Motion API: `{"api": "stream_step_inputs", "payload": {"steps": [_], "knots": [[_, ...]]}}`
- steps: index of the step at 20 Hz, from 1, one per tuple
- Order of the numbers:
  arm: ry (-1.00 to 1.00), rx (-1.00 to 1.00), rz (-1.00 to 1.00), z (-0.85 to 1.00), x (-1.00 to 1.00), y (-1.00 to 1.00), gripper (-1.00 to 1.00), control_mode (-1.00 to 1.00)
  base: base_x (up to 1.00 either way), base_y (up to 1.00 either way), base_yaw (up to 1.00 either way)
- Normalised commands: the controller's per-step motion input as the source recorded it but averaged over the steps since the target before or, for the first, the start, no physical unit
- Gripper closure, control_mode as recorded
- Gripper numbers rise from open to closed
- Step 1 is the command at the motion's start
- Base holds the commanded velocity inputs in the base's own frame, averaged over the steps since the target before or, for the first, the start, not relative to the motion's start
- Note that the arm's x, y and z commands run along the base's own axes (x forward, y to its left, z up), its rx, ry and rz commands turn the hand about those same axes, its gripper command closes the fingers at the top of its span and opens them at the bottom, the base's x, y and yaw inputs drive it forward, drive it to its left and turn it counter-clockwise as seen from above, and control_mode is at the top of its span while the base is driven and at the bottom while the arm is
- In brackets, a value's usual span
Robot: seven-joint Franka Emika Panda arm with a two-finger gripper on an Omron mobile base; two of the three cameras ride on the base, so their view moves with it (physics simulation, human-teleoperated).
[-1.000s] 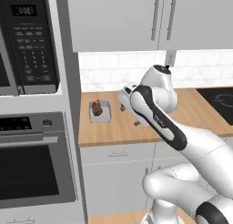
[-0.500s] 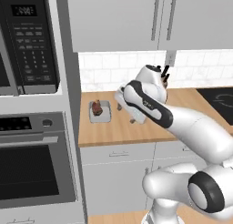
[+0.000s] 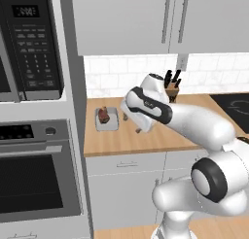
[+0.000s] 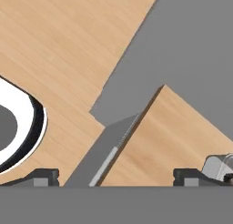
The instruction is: Take the meat container that has the steak and place it on the second highest rack of the freezer. Then take the vegetable container that has the cucumber and mushroom and place it on the highest rack of the freezer.
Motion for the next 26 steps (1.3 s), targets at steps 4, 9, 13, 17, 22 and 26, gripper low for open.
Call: {"api": "stream_step_inputs", "payload": {"steps": [4, 9, 13, 17, 22, 26], "knots": [[0.02, -0.02, -0.11, -0.39, 0.42, 0.08, -1.0, -1.0, 0.0, 0.0, 0.0], [0.0, 0.0, -0.12, -0.04, 0.46, 0.17, -1.0, -1.0, 0.0, 0.0, 0.0], [0.0, 0.0, -0.09, -0.05, 0.46, 0.07, -1.0, -1.0, 0.0, 0.0, 0.0], [0.01, 0.0, -0.07, -0.24, 0.33, 0.0, -1.0, -1.0, 0.0, 0.0, 0.0], [0.03, 0.0, -0.06, -0.32, 0.35, 0.0, -1.0, -1.0, 0.0, 0.0, 0.0], [0.07, 0.0, -0.02, -0.34, 0.51, 0.1, -1.0, -1.0, 0.0, 0.0, 0.0]]}}
